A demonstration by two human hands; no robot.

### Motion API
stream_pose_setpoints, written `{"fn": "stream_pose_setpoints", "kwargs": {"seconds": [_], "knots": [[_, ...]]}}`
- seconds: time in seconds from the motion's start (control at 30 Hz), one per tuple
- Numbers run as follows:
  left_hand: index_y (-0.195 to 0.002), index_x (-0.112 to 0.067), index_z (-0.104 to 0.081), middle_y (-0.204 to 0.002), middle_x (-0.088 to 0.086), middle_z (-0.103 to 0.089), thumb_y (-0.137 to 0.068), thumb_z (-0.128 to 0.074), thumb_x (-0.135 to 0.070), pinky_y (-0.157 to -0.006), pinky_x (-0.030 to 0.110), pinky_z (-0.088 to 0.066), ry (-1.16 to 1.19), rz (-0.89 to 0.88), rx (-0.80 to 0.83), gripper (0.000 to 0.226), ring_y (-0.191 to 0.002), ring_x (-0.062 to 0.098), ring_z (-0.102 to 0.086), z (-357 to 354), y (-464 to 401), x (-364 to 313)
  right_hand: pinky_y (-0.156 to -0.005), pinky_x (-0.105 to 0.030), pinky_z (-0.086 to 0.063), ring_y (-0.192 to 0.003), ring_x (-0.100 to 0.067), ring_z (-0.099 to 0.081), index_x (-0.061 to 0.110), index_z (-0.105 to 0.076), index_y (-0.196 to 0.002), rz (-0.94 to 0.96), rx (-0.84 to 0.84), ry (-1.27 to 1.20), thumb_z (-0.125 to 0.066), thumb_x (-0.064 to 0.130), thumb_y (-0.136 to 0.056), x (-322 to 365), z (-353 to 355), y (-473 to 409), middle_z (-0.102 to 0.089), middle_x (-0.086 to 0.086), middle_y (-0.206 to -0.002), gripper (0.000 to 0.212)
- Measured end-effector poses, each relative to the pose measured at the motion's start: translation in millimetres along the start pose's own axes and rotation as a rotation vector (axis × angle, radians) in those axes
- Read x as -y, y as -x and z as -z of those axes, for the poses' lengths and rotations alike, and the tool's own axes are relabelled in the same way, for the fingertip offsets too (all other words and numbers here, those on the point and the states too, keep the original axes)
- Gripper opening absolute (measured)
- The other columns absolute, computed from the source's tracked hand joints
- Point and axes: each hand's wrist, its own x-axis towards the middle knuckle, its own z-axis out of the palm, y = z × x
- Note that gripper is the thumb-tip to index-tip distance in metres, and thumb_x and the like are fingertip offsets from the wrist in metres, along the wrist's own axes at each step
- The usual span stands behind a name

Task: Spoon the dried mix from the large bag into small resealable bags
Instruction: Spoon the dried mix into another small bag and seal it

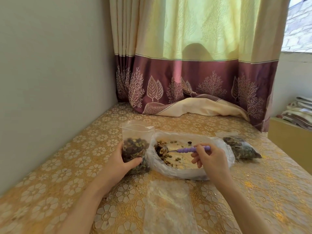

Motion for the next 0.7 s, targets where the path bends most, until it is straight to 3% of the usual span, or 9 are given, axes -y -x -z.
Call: {"fn": "stream_pose_setpoints", "kwargs": {"seconds": [0.17,0.27,0.5,0.7], "knots": [[-0.112,-0.043,-0.045,-0.106,-0.019,-0.058,-0.057,-0.076,-0.045,-0.067,0.010,-0.040,0.023,-0.002,-0.021,0.063,-0.093,-0.008,-0.052,-1.2,0.4,-2.9,-0.043,-0.021,-0.045,-0.048,-0.014,-0.058,0.011,-0.066,-0.067,-0.075,0.033,-0.101,-0.050,0.003,-0.094,0.7,-1.1,2.5,-0.066,-0.005,-0.054,0.032],[-0.100,-0.046,-0.049,-0.100,-0.021,-0.060,-0.053,-0.076,-0.046,-0.062,0.007,-0.041,0.048,-0.007,-0.032,0.054,-0.085,-0.013,-0.054,-0.8,1.4,-3.8,-0.043,-0.019,-0.046,-0.047,-0.013,-0.059,0.007,-0.067,-0.069,-0.140,-0.013,-0.177,-0.052,0.004,-0.092,0.9,0.1,1.0,-0.067,-0.005,-0.055,0.028],[-0.099,-0.042,-0.053,-0.099,-0.018,-0.063,-0.052,-0.076,-0.044,-0.061,0.006,-0.045,0.101,-0.019,-0.042,0.052,-0.082,-0.014,-0.059,-2.7,2.8,-4.2,-0.041,-0.017,-0.044,-0.045,-0.010,-0.057,0.000,-0.067,-0.069,-0.183,-0.091,-0.275,-0.054,0.003,-0.090,4.8,9.0,-1.2,-0.066,-0.004,-0.053,0.025],[-0.098,-0.037,-0.056,-0.103,-0.012,-0.065,-0.049,-0.077,-0.045,-0.080,0.022,-0.049,0.129,-0.012,-0.042,0.054,-0.097,0.005,-0.061,-3.0,3.4,-3.9,-0.045,-0.018,-0.048,-0.049,-0.011,-0.060,0.002,-0.066,-0.072,-0.104,-0.137,-0.279,-0.055,0.006,-0.091,25.7,12.6,-4.8,-0.066,-0.004,-0.054,0.022]]}}
